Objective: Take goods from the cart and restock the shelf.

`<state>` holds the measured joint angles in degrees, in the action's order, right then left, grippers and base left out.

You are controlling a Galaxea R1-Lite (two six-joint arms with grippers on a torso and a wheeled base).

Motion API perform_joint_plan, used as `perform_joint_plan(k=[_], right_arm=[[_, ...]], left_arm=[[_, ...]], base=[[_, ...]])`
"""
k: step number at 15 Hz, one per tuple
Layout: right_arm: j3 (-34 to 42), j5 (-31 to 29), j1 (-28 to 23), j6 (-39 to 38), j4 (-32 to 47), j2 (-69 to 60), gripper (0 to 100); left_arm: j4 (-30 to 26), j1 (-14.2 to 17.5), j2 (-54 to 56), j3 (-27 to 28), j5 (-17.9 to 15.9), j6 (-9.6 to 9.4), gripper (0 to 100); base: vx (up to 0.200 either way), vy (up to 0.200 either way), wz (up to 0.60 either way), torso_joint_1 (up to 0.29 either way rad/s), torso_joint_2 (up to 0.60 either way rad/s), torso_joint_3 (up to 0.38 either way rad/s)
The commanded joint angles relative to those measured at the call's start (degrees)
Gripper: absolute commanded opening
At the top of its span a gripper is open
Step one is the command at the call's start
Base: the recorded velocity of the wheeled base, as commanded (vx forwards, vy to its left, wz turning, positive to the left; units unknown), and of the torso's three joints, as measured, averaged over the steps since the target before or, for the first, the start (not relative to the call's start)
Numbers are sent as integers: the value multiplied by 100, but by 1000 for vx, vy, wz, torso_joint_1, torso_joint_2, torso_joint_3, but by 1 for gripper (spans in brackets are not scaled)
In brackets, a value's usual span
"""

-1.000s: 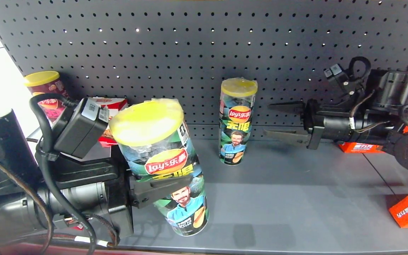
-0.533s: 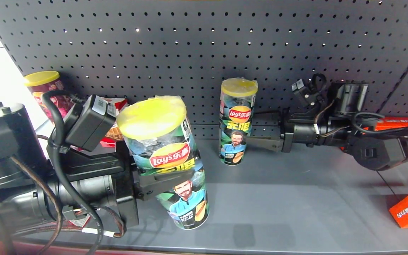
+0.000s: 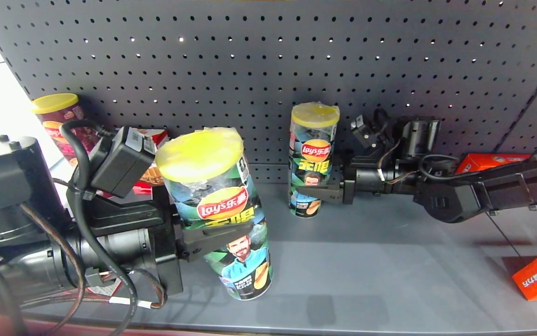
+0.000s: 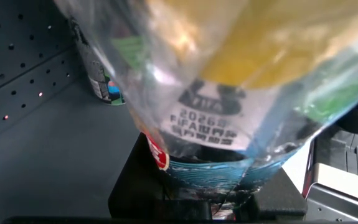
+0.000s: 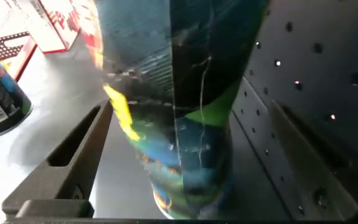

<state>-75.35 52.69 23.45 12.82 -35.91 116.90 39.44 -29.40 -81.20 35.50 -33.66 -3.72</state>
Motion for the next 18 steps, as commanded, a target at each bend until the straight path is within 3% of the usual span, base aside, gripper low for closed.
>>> perform_joint_plan(k=[1,2,3,11,16,18], right_arm=[[-68,-4,54,1,-12,149,100],[-59,57,54,18,-82,167,100],[-59,31,54,-17,-206,184,0],[20,-145,256,-52,-206,-176,0],[1664,-865,608,-289,-346,-1573,0],[2367,-1085,783,-307,-979,-1863,0]], left_arm=[[3,66,17,-17,0,3,0],[3,75,34,-34,0,3,0],[3,75,43,-52,0,3,0],[3,84,43,-52,8,-6,0],[11,102,166,-113,8,-6,0],[11,102,175,-113,8,-6,0]], base=[[0,0,0,0,0,0],[0,0,0,0,0,0],[0,0,0,0,0,0],[0,0,0,0,0,0],[0,0,0,0,0,0],[0,0,0,0,0,0]])
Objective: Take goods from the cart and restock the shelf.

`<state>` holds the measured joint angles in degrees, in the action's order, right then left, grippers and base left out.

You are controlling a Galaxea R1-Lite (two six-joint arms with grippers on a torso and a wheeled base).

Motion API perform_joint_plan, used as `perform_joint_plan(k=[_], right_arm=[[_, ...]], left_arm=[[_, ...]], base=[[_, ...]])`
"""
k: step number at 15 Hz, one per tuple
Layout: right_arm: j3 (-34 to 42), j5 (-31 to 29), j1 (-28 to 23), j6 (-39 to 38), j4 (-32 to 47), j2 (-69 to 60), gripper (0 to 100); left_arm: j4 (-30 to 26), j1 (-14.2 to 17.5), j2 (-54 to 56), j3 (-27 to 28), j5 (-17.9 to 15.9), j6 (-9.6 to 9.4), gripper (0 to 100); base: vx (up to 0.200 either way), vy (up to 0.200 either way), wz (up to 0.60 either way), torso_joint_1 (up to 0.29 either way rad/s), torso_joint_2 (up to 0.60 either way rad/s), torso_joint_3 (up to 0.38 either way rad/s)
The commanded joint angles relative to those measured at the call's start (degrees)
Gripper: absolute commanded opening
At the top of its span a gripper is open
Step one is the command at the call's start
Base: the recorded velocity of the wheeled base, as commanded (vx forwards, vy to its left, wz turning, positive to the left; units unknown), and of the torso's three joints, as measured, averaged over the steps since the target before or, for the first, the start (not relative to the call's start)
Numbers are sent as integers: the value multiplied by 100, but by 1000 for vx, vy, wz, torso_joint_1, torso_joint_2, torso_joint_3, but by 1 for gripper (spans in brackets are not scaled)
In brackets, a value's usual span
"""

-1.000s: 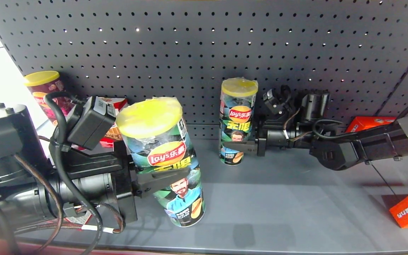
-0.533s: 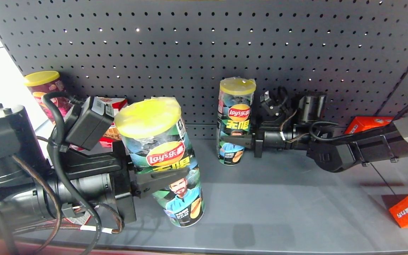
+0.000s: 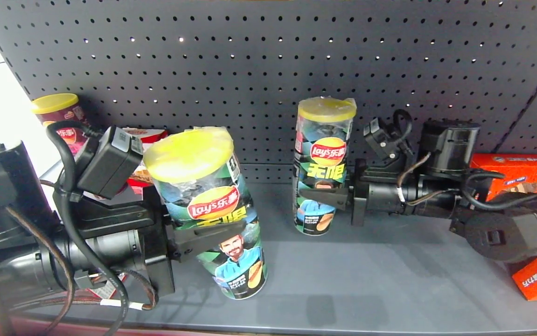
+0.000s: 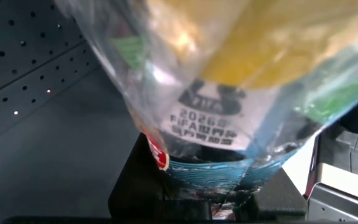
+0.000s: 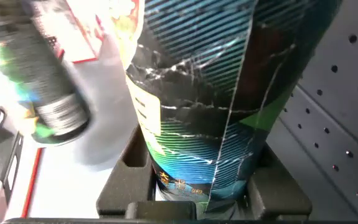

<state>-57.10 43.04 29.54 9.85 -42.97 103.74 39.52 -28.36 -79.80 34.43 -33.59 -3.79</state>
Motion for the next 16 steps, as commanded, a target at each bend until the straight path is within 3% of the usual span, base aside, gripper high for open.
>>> perform_joint_plan(k=[1,6,16], right_arm=[[850,-244,289,-18,-590,-636,0],[1966,-490,764,-9,-1064,-1031,0],[2669,-798,966,17,-1732,-803,0]], left_arm=[[3,-3,35,-6,1,1,0],[3,-3,43,-24,1,1,0],[-6,-3,43,-94,1,1,0]], base=[[0,0,0,0,0,0],[0,0,0,0,0,0],[0,0,0,0,0,0]])
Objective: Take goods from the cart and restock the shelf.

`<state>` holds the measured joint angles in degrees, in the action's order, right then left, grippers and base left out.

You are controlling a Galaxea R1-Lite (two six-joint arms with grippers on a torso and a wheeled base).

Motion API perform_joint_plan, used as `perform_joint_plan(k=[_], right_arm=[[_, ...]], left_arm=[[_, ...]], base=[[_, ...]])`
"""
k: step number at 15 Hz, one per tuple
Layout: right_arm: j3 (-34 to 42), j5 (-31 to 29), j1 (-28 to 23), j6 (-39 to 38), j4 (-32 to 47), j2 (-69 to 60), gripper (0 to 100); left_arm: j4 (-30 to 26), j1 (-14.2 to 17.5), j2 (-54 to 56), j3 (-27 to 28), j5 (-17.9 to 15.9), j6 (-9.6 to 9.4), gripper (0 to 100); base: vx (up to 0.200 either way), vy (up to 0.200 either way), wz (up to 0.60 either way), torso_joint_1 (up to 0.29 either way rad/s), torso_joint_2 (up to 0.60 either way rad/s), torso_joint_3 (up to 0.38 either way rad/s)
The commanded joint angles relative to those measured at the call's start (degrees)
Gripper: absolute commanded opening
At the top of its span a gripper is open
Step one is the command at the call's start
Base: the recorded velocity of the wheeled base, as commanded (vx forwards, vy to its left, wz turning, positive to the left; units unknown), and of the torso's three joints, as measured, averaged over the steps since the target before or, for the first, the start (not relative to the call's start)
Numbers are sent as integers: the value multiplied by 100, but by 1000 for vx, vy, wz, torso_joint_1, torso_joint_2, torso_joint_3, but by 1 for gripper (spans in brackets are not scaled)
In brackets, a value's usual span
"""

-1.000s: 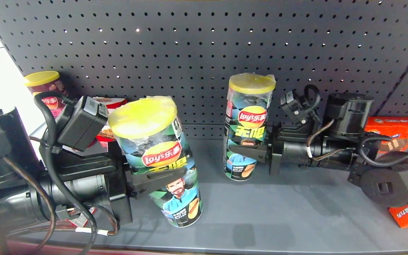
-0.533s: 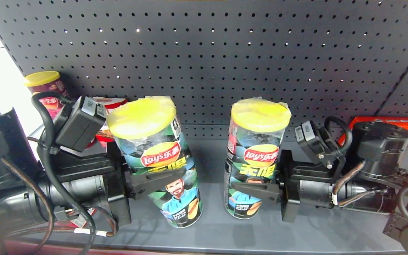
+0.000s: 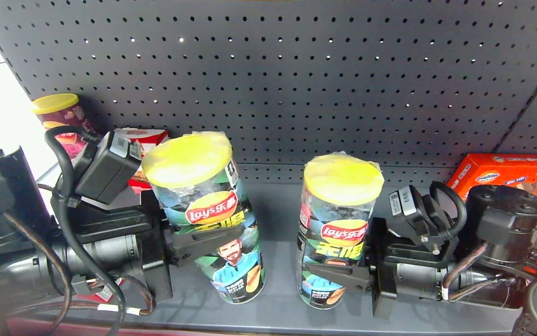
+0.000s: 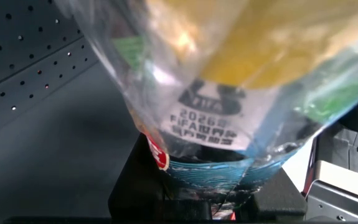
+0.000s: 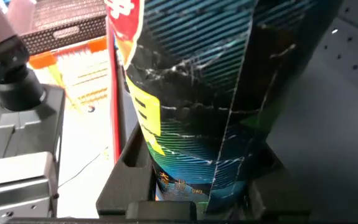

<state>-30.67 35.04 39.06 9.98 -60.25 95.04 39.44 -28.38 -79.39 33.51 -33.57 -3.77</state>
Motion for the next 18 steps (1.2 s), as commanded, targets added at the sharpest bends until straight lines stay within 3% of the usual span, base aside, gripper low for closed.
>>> perform_joint_plan(k=[1,8,9,13,18], right_arm=[[26,3,14,12,-13,120,0],[26,-41,32,109,-13,278,0],[35,-67,32,144,-13,270,100],[422,-427,-21,153,-13,-284,100],[1336,-419,-425,91,162,-2525,100]], left_arm=[[3,-1,2,-3,0,8,0],[11,-1,-7,-3,0,8,0],[11,-1,2,-3,0,8,0],[11,-1,2,-11,0,8,0],[11,-1,2,-73,0,-1,0]], base=[[0,0,0,0,0,0],[0,0,0,0,0,0],[0,0,0,0,0,0],[0,0,0,0,0,0],[0,0,0,0,0,0]])
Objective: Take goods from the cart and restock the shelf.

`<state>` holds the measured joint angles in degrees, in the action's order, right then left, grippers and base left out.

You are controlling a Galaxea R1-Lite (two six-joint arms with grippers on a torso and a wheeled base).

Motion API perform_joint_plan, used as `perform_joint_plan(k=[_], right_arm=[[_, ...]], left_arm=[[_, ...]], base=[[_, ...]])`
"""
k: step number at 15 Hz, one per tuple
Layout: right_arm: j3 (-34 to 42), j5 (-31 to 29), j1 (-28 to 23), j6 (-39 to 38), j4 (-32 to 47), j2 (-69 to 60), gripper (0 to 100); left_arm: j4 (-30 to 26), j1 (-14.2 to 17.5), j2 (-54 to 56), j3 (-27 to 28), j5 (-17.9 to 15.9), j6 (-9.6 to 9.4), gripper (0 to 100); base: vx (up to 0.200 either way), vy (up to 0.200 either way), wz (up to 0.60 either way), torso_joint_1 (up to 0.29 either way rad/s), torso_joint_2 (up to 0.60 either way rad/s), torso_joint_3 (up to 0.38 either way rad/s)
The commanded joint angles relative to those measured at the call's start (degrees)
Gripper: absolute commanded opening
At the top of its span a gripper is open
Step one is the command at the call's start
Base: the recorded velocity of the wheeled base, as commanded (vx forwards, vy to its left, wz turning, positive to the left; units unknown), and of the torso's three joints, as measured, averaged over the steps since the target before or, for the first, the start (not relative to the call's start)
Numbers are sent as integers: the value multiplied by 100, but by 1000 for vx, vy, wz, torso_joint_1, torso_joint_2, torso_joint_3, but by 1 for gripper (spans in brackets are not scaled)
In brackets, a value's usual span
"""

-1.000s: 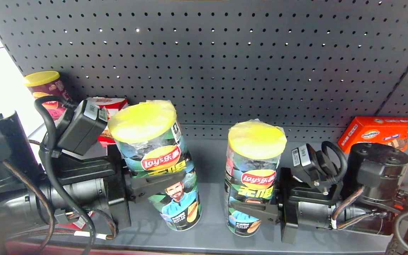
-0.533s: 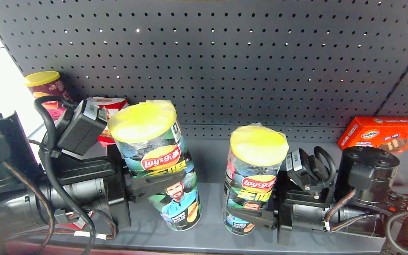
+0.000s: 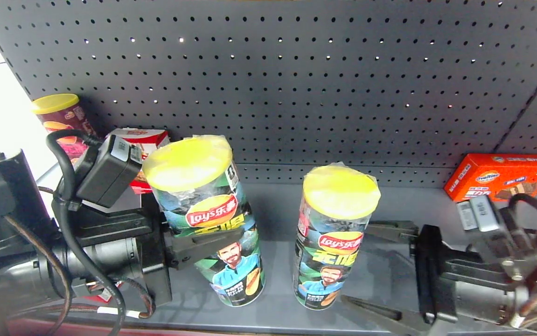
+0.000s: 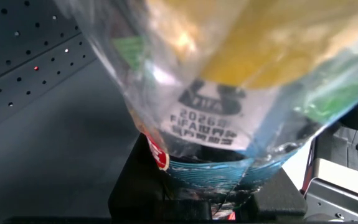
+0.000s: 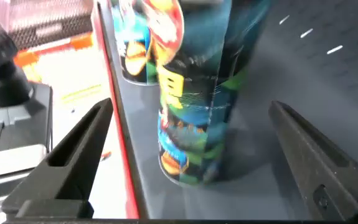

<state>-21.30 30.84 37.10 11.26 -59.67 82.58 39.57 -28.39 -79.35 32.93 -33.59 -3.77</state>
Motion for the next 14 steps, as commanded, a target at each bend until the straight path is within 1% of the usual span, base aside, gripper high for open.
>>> perform_joint_plan(k=[1,3,4,5,6,7,8,9,10,11,12,14], right_arm=[[504,-17,-414,-98,316,-1859,100],[653,-184,-713,-248,755,-2659,100],[899,-790,-994,-406,1485,-3819,100],[987,-1212,-1029,-502,2047,-4549,100],[1005,-1493,-1038,-546,2434,-4980,100],[970,-2082,-1047,-634,3533,-5955,100],[970,-2188,-1047,-652,3858,-6236,100],[1013,-2284,-1047,-801,4781,-7168,100],[1066,-2311,-1055,-889,5106,-7484,100],[1198,-2346,-1222,-959,5959,-8258,100],[1400,-2460,-1266,-977,6073,-8258,100],[1699,-2601,-1266,-968,5721,-8258,100]], left_arm=[[-2,0,16,-14,1,-1,0],[-2,0,86,-23,10,-1,0],[-2,0,174,-85,19,-10,0],[-2,9,244,-146,27,-10,0],[-2,9,288,-181,27,-10,0],[-2,9,447,-331,54,-28,0],[-2,9,499,-375,54,-36,0],[-11,9,658,-489,54,-36,0],[-11,9,684,-515,63,-36,0],[-11,9,719,-498,80,-36,0],[-2,9,728,-498,115,-36,0],[-11,0,833,-603,115,-36,0]], base=[[0,0,0,0,0,0],[0,0,0,0,0,0],[0,0,0,0,0,0],[0,0,0,0,0,0],[0,0,0,0,0,0],[0,0,0,0,0,0],[0,0,0,0,0,0],[0,0,0,0,0,0],[0,0,0,0,0,0],[0,0,0,0,0,0],[0,0,0,0,0,0],[0,0,0,0,0,0]])
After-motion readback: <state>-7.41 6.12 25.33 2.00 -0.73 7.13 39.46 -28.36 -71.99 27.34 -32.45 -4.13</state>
